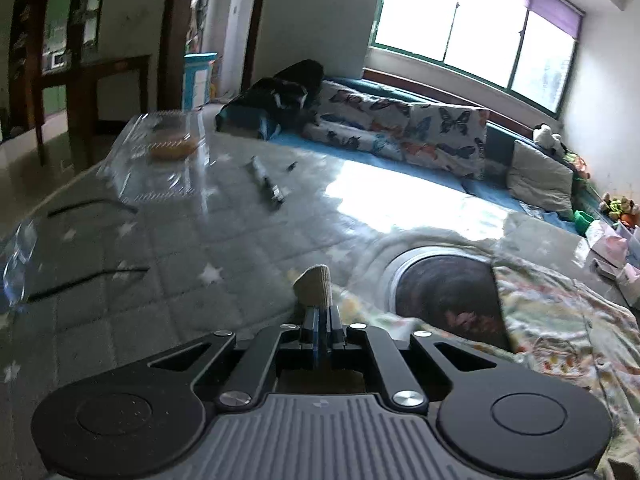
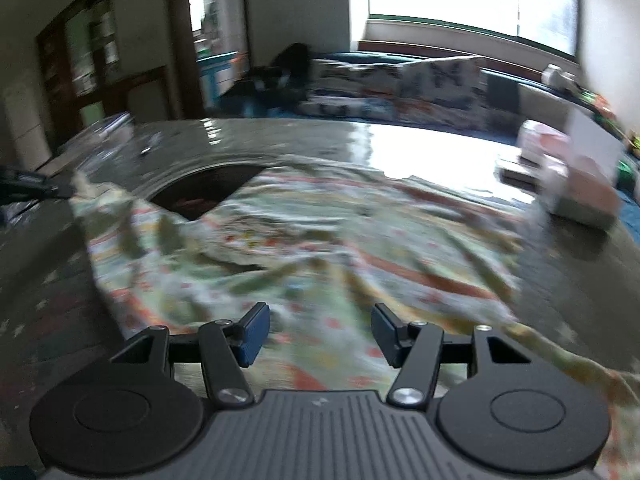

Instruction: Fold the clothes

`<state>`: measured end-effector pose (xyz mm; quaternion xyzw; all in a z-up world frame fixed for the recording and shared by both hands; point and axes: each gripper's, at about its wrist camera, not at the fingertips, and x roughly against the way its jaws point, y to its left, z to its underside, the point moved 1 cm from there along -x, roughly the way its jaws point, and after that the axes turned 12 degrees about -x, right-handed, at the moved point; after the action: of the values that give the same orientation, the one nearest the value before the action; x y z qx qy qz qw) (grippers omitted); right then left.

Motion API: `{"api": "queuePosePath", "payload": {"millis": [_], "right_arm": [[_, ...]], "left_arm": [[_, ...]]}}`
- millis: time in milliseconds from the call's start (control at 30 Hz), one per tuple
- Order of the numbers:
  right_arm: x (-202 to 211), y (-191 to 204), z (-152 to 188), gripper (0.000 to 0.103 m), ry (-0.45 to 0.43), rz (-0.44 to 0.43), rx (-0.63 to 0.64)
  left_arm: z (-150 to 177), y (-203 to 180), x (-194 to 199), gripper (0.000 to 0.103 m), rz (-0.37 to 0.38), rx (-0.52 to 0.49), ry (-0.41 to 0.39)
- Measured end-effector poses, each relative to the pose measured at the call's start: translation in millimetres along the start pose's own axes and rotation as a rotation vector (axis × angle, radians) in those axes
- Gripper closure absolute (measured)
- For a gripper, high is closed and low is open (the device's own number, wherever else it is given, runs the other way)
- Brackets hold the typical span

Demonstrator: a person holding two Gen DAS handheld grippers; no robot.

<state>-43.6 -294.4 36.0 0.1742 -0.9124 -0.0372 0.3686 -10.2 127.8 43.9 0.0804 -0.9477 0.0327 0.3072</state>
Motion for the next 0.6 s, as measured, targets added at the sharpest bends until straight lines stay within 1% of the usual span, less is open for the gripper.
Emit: {"api": "queuePosePath", "payload": {"millis": [133,200,300,433,533,600], "right_arm": [[-13,35,6,0.046,0.036,-0.055,0.079],[-19,50,10,0.046,0.056,-0.084,0.119],[-25,67,19,0.046,0.085,-0.097,0.178],[-29,78,26,0.046,0.120,-0.120,0.210],[-28,82,29,0.046,0.124,-0.129,0.230],[-25,81,28,0.046,0.123,-0.139,0.218]], "left_arm": [[8,13,1,0.100,-0.024,0.022,0.001],[11,18,1,0.100,-0.023,0.039,0.003],[18,27,3,0.100,-0.035,0.058,0.002],[27,37,4,0.100,-0.045,0.089,0.017],[32,42,2,0.100,-0.051,0.099,0.040],[33,45,0,0.099,-0.048,0.104,0.061]]}}
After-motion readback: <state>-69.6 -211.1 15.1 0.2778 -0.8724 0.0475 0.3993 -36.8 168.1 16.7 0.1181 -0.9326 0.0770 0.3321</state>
